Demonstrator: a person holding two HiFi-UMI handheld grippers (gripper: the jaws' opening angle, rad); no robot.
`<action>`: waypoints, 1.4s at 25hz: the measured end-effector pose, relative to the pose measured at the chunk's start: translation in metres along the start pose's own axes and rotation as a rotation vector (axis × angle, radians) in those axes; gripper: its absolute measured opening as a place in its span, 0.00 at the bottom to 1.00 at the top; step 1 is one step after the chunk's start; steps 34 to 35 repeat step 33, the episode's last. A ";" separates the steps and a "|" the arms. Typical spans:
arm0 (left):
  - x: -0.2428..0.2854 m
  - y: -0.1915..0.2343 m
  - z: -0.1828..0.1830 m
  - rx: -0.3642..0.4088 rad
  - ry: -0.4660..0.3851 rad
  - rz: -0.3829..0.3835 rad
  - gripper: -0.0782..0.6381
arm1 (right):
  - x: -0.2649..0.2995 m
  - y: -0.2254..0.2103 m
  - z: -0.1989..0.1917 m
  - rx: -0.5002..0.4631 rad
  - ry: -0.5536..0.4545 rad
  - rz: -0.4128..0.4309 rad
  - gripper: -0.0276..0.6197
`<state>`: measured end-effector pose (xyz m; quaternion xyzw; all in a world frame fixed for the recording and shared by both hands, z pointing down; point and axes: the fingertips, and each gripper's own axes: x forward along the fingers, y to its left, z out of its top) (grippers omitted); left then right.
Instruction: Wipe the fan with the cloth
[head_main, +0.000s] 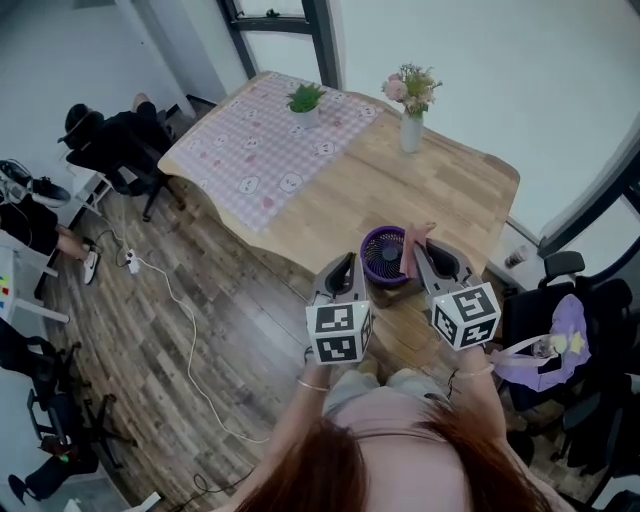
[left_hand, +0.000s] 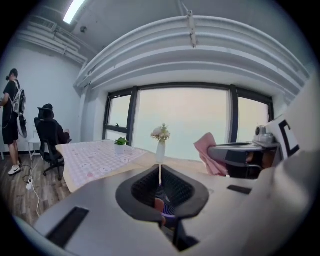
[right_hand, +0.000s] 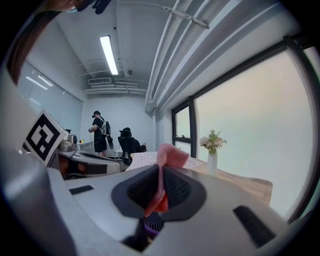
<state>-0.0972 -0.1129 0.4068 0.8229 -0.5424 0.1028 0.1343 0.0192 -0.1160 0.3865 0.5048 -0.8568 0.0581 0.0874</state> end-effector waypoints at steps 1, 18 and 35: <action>-0.002 -0.004 0.006 0.008 -0.016 0.003 0.14 | -0.005 -0.001 0.003 -0.002 -0.012 0.003 0.08; -0.068 -0.092 0.045 0.047 -0.157 0.097 0.14 | -0.111 -0.031 0.034 -0.026 -0.150 0.057 0.08; -0.083 -0.139 0.054 0.144 -0.158 0.120 0.14 | -0.151 -0.046 0.035 -0.020 -0.209 0.062 0.08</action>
